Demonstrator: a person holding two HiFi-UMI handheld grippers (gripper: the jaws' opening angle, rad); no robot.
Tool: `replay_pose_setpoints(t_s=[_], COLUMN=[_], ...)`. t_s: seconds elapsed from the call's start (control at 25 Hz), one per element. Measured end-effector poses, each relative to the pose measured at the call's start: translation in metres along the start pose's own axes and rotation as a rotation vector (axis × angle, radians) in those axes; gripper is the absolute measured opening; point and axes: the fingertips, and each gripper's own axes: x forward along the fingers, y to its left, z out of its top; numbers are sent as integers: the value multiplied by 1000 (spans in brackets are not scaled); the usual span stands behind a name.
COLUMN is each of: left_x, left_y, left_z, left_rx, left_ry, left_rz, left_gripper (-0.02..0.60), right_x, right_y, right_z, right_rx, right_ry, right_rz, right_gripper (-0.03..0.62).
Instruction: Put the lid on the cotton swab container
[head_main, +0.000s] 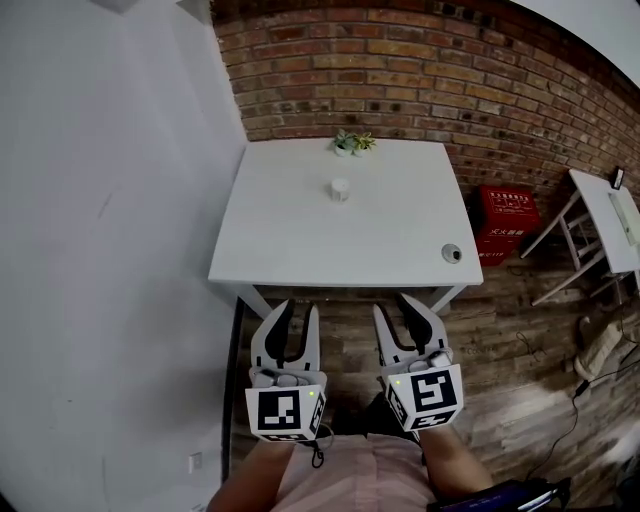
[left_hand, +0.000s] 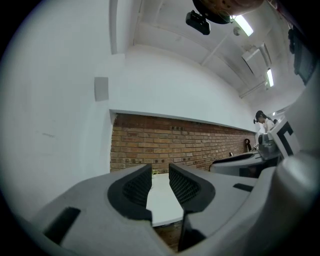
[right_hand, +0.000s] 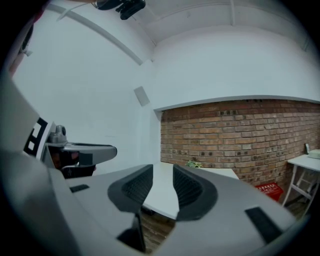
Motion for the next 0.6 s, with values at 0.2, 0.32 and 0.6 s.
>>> replay_pose_setpoints(t_s=[0.2, 0.32, 0.6], left_x=[20, 38, 98], left_y=[-8, -10, -12], left_z=[-18, -28, -50], left_rx=[-13, -10, 20], left_ry=[23, 39, 81], left_rz=[-43, -56, -59], left_gripper=[109, 110, 110], right_x=[13, 26, 77], right_y=[-17, -27, -69], right_z=[-16, -23, -46], right_rx=[24, 19, 55], right_ry=[25, 31, 58], right_rz=[-25, -29, -21], right_gripper=[129, 129, 129])
